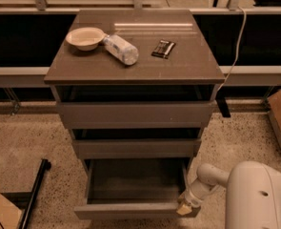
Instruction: Open bottom drawer
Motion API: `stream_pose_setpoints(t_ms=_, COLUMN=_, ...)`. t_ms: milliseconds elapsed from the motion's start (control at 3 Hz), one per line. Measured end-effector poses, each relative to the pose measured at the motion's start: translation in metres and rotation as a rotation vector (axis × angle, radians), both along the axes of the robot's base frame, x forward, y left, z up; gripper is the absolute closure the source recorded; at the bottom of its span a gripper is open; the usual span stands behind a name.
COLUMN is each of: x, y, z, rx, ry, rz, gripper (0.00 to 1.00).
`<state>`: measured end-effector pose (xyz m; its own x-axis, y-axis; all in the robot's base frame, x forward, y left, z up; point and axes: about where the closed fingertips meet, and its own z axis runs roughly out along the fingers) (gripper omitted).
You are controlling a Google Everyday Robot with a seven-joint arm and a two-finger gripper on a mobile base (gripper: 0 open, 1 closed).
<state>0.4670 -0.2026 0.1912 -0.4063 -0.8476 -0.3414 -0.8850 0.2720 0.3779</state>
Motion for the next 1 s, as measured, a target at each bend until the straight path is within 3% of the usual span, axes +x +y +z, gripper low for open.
stream_pose_setpoints(t_ms=667, x=-0.005, y=0.001, z=0.007, rx=-0.004, ry=-0.016, rz=0.018, gripper=0.28)
stream_pose_setpoints(t_ms=1000, x=-0.021, y=0.005, z=0.027, rx=-0.013, ry=-0.051, rz=0.068, gripper=0.0)
